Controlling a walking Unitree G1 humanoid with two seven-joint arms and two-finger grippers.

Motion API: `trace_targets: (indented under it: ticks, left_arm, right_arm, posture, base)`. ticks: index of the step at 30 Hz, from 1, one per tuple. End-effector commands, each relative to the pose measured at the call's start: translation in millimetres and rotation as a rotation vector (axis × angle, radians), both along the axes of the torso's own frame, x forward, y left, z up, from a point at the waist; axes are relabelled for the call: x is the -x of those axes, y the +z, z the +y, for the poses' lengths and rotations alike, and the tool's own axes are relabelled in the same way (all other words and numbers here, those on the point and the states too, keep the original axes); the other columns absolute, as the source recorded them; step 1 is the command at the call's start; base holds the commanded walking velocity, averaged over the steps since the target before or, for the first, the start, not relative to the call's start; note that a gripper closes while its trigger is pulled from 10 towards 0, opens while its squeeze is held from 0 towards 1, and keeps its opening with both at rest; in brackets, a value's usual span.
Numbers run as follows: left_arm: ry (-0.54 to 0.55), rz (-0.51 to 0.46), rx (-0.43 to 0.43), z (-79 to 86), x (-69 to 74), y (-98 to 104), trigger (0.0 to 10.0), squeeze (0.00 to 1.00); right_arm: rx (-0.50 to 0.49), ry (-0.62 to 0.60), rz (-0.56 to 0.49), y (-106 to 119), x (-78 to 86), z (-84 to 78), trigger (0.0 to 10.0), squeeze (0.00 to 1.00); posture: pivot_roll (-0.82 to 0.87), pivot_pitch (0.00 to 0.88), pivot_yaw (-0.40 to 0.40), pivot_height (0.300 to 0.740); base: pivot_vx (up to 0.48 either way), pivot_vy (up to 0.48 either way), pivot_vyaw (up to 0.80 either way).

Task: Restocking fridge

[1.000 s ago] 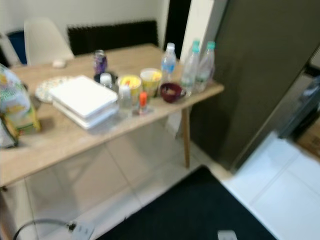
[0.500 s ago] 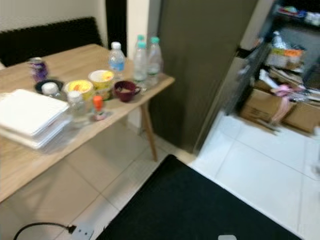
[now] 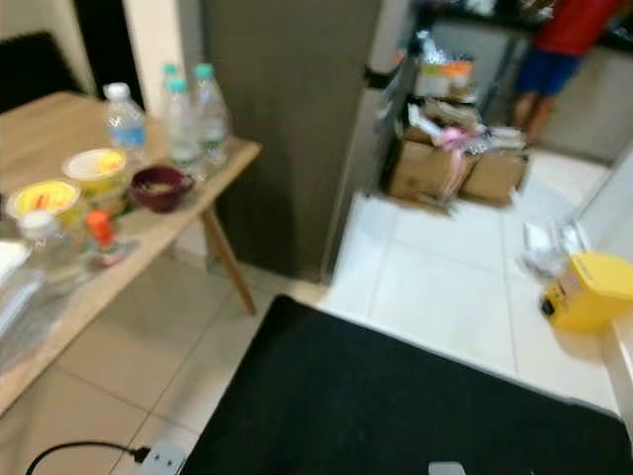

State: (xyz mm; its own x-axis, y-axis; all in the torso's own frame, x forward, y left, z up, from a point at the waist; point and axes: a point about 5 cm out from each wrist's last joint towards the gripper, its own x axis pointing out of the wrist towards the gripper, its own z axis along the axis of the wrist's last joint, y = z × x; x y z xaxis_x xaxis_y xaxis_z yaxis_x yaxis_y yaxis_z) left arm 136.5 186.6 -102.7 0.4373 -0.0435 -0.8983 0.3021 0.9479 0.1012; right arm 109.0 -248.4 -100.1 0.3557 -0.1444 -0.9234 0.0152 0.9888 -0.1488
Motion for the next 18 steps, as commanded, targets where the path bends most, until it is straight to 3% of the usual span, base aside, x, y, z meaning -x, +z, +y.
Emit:
trace_targets:
  ticks: [1, 13, 18]
  left_arm:
    - [-0.011, -0.007, -0.004, -1.6, -0.6, 0.1, 10.0, 0.0]
    - [-0.022, -0.048, -0.077, 5.1, -4.7, 2.5, 10.0, 0.0]
    - [-0.013, -0.078, -0.091, 6.1, -9.6, 4.7, 10.0, 0.0]
  right_arm:
    - [0.016, -0.002, 0.003, 1.1, 0.6, -4.6, 10.0, 0.0]
    - [0.022, 0.018, 0.012, -0.1, -0.8, 0.4, 10.0, 0.0]
    - [0.078, 0.022, 0.037, 0.1, 4.2, -5.9, 10.0, 0.0]
  posture:
    - [-0.03, 0.019, -0.033, 0.74]
    - [-0.04, 0.018, -0.02, 0.74]
    - [-0.04, 0.028, -0.014, 0.74]
  base:
    - [0.0, 0.0, -0.8]
    - [0.0, 0.0, -0.8]
    - [0.0, 0.0, -0.8]
